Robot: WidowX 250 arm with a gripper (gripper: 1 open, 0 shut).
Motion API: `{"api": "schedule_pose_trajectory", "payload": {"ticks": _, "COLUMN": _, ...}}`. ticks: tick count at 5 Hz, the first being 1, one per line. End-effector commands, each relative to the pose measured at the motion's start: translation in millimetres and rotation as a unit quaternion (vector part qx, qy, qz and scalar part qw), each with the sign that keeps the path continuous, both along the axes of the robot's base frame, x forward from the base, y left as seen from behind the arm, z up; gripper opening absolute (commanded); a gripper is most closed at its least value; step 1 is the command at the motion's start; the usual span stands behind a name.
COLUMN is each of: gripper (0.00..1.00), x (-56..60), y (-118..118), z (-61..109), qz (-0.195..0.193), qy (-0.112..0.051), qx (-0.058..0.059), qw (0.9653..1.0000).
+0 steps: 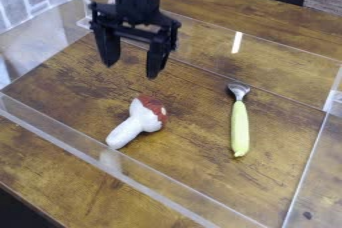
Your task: Remove the mushroom from the silver pot and put it on the table
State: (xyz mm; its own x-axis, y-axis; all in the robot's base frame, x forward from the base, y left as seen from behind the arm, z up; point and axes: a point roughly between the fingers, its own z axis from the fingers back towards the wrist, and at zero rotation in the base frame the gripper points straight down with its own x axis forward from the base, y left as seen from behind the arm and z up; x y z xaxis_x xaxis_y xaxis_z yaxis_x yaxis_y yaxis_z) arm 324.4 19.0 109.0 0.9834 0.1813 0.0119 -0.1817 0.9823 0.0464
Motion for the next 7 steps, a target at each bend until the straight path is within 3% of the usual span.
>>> {"api": "schedule_pose_trajectory", "payload": {"ticks": 1, "gripper": 1.00, "x": -3.8, "y": 1.1, "z": 22.4, "qz": 0.006, "qy": -0.016, "qx": 0.000, "qw": 0.9999}}
{"api": "schedule_pose_trajectory", "payload": {"ticks": 2, "gripper": 1.00, "x": -8.3, "y": 3.1, "z": 31.2, "qz": 0.007, "qy": -0.011, "qx": 0.000, "qw": 0.9999}}
{"api": "schedule_pose_trajectory", "payload": {"ticks": 4, "gripper": 1.00, "x": 1.5, "y": 5.8, "z": 43.4, "qz": 0.059, "qy": -0.016, "qx": -0.005, "qw": 0.9981}}
{"api": "schedule_pose_trajectory", "payload": {"ticks": 5, "gripper": 1.00, "x": -4.6, "y": 15.9, "z": 42.3, "qz": 0.056, "qy": -0.016, "qx": -0.011, "qw": 0.9982}}
{"api": "schedule_pose_trajectory", "payload": {"ticks": 7, "gripper": 1.00, "x": -10.0, "y": 26.5, "z": 29.1, "qz": 0.021, "qy": -0.001, "qx": -0.011, "qw": 0.9997}}
